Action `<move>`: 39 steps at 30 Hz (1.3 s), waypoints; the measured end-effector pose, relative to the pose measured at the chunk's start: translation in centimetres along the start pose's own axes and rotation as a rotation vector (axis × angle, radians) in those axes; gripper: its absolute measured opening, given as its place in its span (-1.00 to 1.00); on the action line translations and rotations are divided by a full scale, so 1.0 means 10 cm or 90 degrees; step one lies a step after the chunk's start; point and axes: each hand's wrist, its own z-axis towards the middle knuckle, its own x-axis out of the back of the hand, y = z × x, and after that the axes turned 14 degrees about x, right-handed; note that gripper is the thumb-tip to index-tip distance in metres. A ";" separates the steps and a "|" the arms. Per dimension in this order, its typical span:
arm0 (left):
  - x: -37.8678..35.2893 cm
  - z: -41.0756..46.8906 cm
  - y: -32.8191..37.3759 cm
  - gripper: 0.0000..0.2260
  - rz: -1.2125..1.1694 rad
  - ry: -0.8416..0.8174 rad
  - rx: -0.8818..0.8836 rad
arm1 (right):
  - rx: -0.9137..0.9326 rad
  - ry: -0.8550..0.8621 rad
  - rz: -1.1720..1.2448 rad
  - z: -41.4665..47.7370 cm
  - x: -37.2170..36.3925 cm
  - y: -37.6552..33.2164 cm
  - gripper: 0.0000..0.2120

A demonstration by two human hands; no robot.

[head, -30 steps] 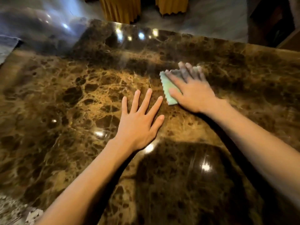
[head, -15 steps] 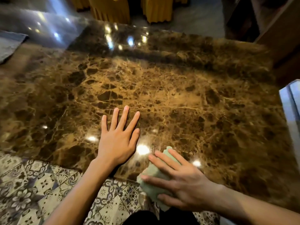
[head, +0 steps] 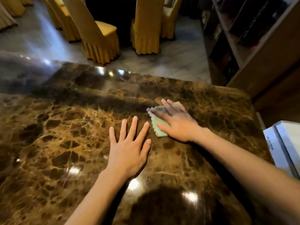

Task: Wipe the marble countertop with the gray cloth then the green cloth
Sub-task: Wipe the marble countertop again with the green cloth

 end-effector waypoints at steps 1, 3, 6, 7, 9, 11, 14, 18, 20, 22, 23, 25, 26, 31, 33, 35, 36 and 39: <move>-0.02 0.18 0.11 -0.47 0.006 -0.001 -0.005 | -0.039 0.009 0.011 0.20 0.05 0.26 -0.44; -0.06 0.44 0.25 -0.48 0.016 -0.005 -0.009 | -0.098 0.028 0.002 0.50 0.13 0.70 -0.44; -0.15 0.59 0.34 -0.49 0.020 0.014 0.001 | -0.186 0.025 0.027 0.78 0.23 1.16 -0.45; -0.16 0.59 0.34 -0.49 0.025 0.025 0.002 | -0.209 0.023 0.039 0.83 0.25 1.23 -0.44; -0.17 0.57 0.32 -0.49 0.025 0.038 0.007 | -0.237 0.022 0.053 0.90 0.29 1.26 -0.44; -0.16 0.56 0.33 -0.50 0.017 0.038 0.012 | -0.245 0.028 0.050 0.90 0.26 1.22 -0.43; -0.15 0.56 0.34 -0.49 0.018 0.042 0.010 | -0.202 0.041 0.046 0.69 0.19 1.02 -0.43; -0.15 0.52 0.34 -0.48 0.024 0.034 0.004 | -0.115 0.030 0.009 0.07 0.04 0.51 -0.43; -0.15 0.41 0.33 -0.47 0.018 0.028 -0.002 | -0.076 0.011 -0.002 -0.32 -0.05 0.18 -0.41; -0.17 0.20 0.30 -0.47 0.018 0.019 -0.015 | -0.038 0.012 -0.019 -0.74 -0.11 -0.19 -0.40; -0.19 0.10 0.29 -0.47 0.020 0.012 -0.023 | -0.019 0.008 -0.019 -0.94 -0.15 -0.38 -0.40; -0.21 -0.14 0.26 -0.46 0.029 -0.005 -0.035 | 0.029 0.000 -0.008 -1.37 -0.24 -0.80 -0.42; -0.23 -0.25 0.25 -0.47 0.031 -0.007 -0.041 | 0.054 -0.004 -0.003 -1.57 -0.29 -1.01 -0.41; -0.35 -0.68 0.23 -0.47 0.026 0.001 -0.081 | 0.179 -0.061 0.076 -2.44 -0.48 -1.87 -0.43; -0.39 -0.85 0.26 -0.46 0.024 0.013 -0.098 | 0.197 -0.046 0.088 -2.69 -0.53 -2.02 -0.45; -0.44 -0.98 0.32 -0.47 0.023 0.014 -0.120 | 0.220 -0.050 0.064 -2.89 -0.56 -2.07 -0.46; -0.45 -1.02 0.36 -0.47 0.023 0.013 -0.130 | 0.242 -0.061 0.054 -2.96 -0.56 -2.07 -0.46; -0.47 -1.01 0.45 -0.47 0.019 0.009 -0.130 | 0.316 -0.079 0.030 -3.08 -0.53 -2.01 -0.44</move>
